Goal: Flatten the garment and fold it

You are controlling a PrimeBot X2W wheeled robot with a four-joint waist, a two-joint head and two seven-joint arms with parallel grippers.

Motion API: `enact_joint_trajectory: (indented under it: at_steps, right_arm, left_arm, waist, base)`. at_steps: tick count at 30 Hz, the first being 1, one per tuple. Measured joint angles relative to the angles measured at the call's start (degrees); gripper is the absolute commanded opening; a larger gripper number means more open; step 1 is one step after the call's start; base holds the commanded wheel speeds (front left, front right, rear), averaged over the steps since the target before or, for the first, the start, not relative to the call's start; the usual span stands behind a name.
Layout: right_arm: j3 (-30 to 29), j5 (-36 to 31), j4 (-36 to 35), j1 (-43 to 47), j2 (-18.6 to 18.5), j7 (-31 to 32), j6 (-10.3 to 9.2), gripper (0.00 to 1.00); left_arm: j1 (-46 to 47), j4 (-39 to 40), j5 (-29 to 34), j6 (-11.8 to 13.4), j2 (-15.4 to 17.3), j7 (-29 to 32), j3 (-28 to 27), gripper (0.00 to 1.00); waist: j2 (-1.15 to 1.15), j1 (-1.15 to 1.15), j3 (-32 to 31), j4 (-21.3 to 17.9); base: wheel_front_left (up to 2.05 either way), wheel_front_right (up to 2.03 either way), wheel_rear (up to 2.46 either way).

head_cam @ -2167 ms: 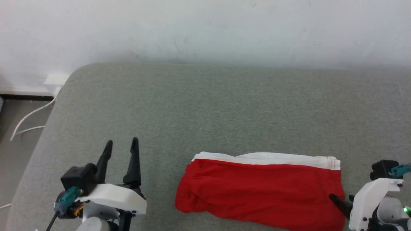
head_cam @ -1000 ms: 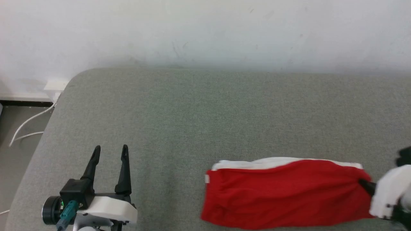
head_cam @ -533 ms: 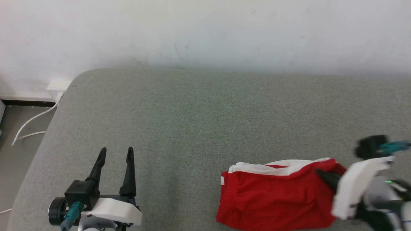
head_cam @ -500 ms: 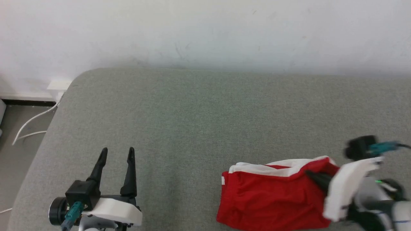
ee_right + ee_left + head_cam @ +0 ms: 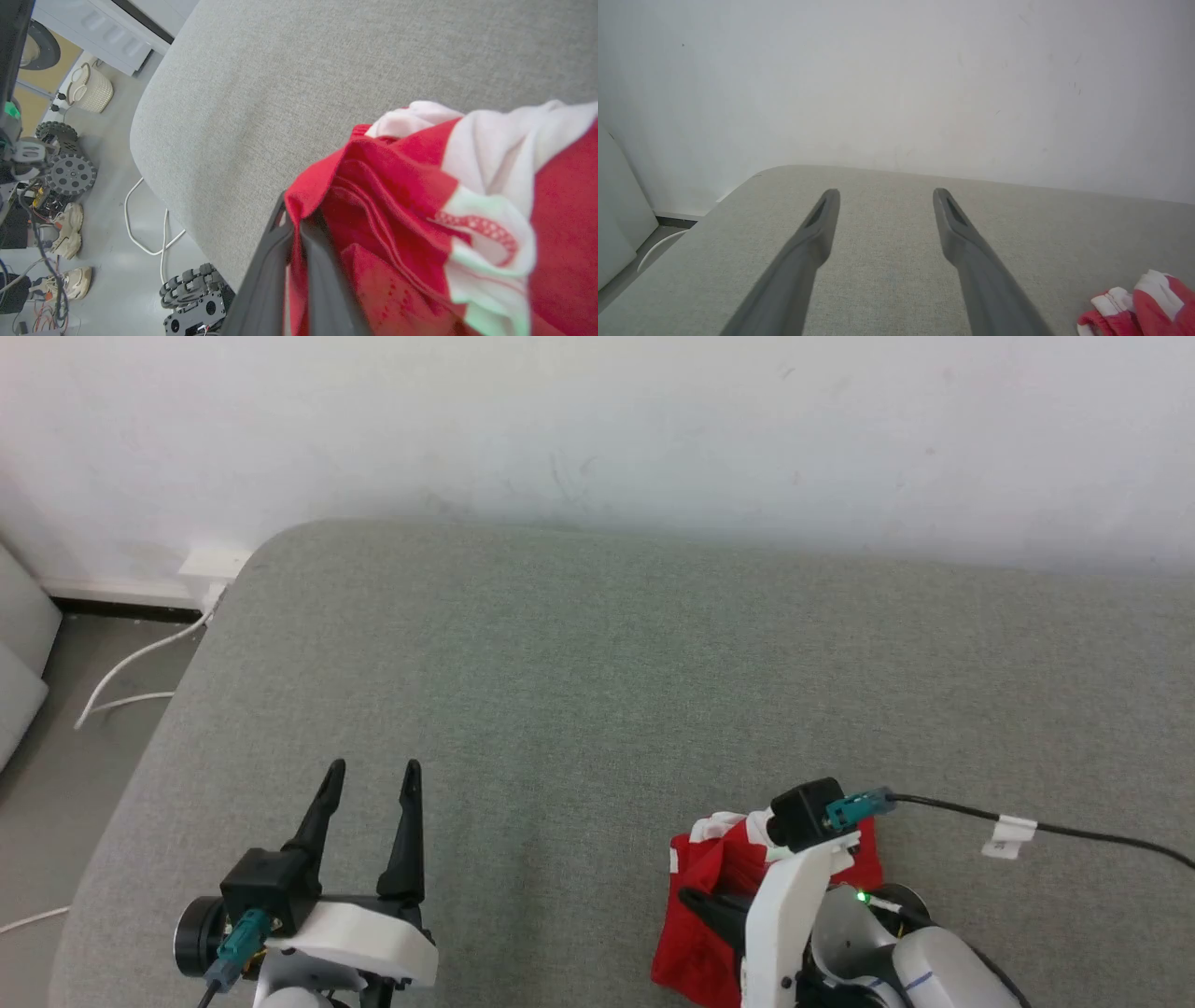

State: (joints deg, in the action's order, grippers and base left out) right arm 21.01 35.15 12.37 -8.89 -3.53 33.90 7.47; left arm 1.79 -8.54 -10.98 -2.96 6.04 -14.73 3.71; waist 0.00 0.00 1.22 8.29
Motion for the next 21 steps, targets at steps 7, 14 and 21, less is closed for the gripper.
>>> enact_joint_trajectory:
  at_steps: [7, 14, 21]
  right_arm:
    - [6.81, -3.14, 2.81, -4.05, -1.2, -6.31, -0.01, 1.0]
    - [19.18, -8.94, -6.26, -8.26, -13.4, -5.22, 0.0, 1.0]
    - [13.27, -11.0, -15.92, -6.65, -18.6, -11.13, 0.07, 1.0]
  left_arm:
    - [-0.02, -0.21, 0.43, -0.03, -0.53, 0.0, -1.2, 1.0]
    - [-0.07, -0.31, 0.79, -0.08, -0.88, 0.0, -2.32, 1.0]
    - [-0.26, -0.38, 1.01, -0.07, -1.08, 0.0, -3.46, 1.0]
  waist:
    - [0.0, 0.0, 0.64, -0.23]
    - [0.0, 0.0, 0.45, -2.39]
    - [0.0, 0.0, -0.16, -4.72]
  base:
    - [0.0, 0.0, 0.0]
    - [0.0, 0.0, 0.0]
    - [0.0, 0.0, 0.0]
